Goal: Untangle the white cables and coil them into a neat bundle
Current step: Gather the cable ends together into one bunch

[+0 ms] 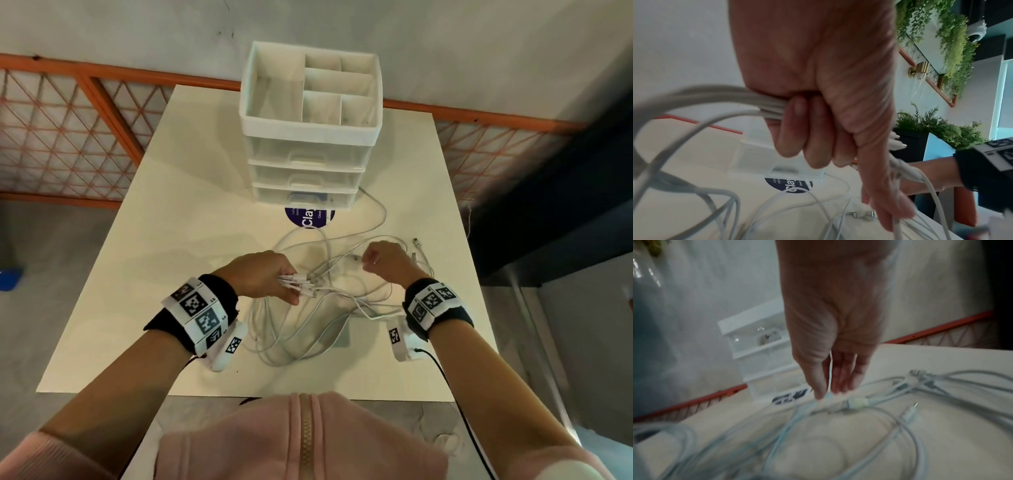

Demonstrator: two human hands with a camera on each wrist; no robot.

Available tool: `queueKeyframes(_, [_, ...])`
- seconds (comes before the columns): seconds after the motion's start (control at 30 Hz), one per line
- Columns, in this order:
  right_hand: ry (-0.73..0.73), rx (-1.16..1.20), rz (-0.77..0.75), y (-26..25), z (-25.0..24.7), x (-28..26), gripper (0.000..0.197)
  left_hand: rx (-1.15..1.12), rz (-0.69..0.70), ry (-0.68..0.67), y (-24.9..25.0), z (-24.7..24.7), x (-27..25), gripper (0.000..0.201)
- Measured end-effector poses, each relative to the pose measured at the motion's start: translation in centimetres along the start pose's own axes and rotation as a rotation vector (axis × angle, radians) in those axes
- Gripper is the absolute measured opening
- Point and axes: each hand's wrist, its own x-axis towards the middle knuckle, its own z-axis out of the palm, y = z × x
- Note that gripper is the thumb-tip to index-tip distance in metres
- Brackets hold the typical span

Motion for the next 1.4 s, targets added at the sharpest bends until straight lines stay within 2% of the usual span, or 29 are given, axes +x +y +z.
queueKeyframes(0.07, [0.070,-0.092,-0.037,-0.6,1.1,0.7,0.028,0.029,0.008,-0.029,0.0,0.2,-0.1,0.014])
queueKeyframes(0.13, [0.058,-0.214,-0.013,-0.7,2.2,1.4,0.030,0.049,0.007,-0.033,-0.1,0.3,-0.2,0.019])
queueKeyframes(0.23, [0.017,-0.276,-0.009,-0.6,2.7,2.1,0.015,0.051,0.005,-0.036,0.0,0.2,-0.3,0.022])
queueKeyframes(0.27, [0.022,-0.253,-0.030,-0.6,2.5,2.3,0.010,0.049,0.002,-0.037,-0.1,0.3,-0.3,0.021])
queueKeyframes(0.33, [0.068,-0.152,-0.082,-1.0,1.6,2.6,0.013,0.051,-0.013,-0.034,-0.4,0.4,-0.2,0.021])
queueKeyframes(0.4, [0.142,-0.030,-0.156,-1.8,-0.4,2.7,0.014,0.051,-0.021,-0.033,-0.4,0.5,-0.1,0.051])
queueKeyframes(0.43, [0.184,0.046,-0.207,-2.5,-1.5,2.7,0.012,0.040,-0.017,-0.030,-0.4,0.5,-0.1,0.057])
queueKeyframes(0.5, [0.278,0.230,-0.304,-4.3,-4.4,2.4,0.008,0.013,0.018,-0.003,-0.2,0.5,0.0,0.055])
queueKeyframes(0.57, [0.321,0.349,-0.341,-6.3,-7.6,1.5,0.007,-0.039,0.035,0.082,-0.1,0.2,0.0,0.046])
queueKeyframes(0.63, [0.267,0.423,-0.386,-8.3,-10.1,0.3,0.008,-0.130,0.075,0.211,0.2,-0.3,0.0,0.037])
queueKeyframes(0.77, [-0.002,0.682,-0.464,-11.5,-12.2,-2.8,0.013,-0.403,0.175,0.484,1.5,-1.5,-0.4,0.027])
queueKeyframes(0.83, [-0.085,0.767,-0.512,-13.0,-11.7,-4.0,0.011,-0.600,0.218,0.530,2.3,-2.1,-0.7,0.025])
queueKeyframes(0.9, [-0.128,0.822,-0.566,-14.2,-10.7,-4.7,0.008,-0.684,0.264,0.550,3.0,-2.4,-1.1,0.020])
queueKeyframes(0.97, [-0.133,0.848,-0.590,-15.0,-9.6,-4.9,0.009,-0.750,0.321,0.550,3.6,-2.5,-1.4,0.002])
queueKeyframes(1.03, [-0.095,0.872,-0.589,-15.4,-9.0,-4.9,0.010,-0.870,0.350,0.559,3.6,-2.5,-1.5,0.018])
queueKeyframes(1.13, [0.077,0.748,-0.542,-15.0,-8.4,-4.7,0.014,-0.947,0.306,0.574,2.8,-2.6,-1.8,0.034])
queueKeyframes(1.17, [0.076,0.690,-0.505,-14.6,-8.0,-4.7,0.018,-0.966,0.295,0.580,2.6,-2.6,-1.9,0.037])
queueKeyframes(1.23, [-0.135,0.574,-0.450,-13.8,-6.6,-4.9,0.029,-0.976,0.287,0.637,2.2,-2.9,-2.4,0.040])
queueKeyframes(1.3, [-0.379,0.366,-0.408,-12.8,-5.0,-5.2,0.052,-1.010,0.277,0.730,1.7,-3.5,-2.9,0.041])
queueKeyframes(1.33, [-0.411,0.280,-0.372,-12.1,-4.3,-5.1,0.062,-1.073,0.295,0.752,1.4,-3.9,-3.2,0.042])
queueKeyframes(1.4, [-0.300,0.220,-0.312,-10.5,-4.1,-4.2,0.070,-1.217,0.361,0.745,0.6,-4.7,-3.7,0.046])
